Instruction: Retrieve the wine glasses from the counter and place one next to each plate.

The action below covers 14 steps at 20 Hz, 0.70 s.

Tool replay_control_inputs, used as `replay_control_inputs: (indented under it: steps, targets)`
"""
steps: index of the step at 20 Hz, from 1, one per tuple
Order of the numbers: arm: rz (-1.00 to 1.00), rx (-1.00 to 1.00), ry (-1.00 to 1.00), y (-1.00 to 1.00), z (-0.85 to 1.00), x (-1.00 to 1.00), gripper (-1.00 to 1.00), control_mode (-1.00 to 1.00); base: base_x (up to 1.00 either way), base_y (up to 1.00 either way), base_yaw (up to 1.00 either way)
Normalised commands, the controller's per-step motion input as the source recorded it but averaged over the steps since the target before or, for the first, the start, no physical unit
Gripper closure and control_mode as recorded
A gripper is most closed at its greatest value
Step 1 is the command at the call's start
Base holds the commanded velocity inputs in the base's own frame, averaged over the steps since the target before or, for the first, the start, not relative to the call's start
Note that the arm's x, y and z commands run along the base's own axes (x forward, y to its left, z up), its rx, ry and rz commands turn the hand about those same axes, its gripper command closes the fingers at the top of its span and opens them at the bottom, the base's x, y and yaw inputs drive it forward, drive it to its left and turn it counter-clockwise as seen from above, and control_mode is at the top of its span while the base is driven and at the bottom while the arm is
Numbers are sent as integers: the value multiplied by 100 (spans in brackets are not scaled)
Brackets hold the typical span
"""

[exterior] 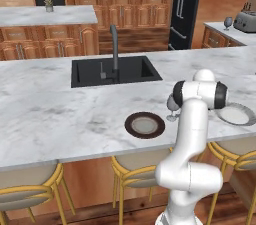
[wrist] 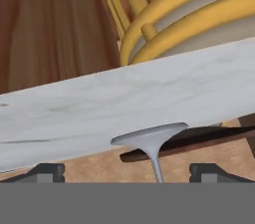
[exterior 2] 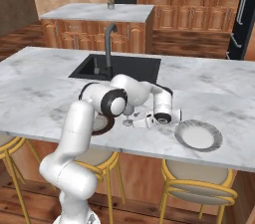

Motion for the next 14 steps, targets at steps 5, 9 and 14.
replay_control_inputs:
  steps: [5, 9, 14]
  targets:
    - [0, 3, -3, -29, 8, -23, -100, -100, 0, 0, 0]
    - [0, 2, -25, 4, 69, -82, -100, -100, 0, 0, 0]
    - [-2, 0, -20, 18, 82, -72, -100, -100, 0, 0, 0]
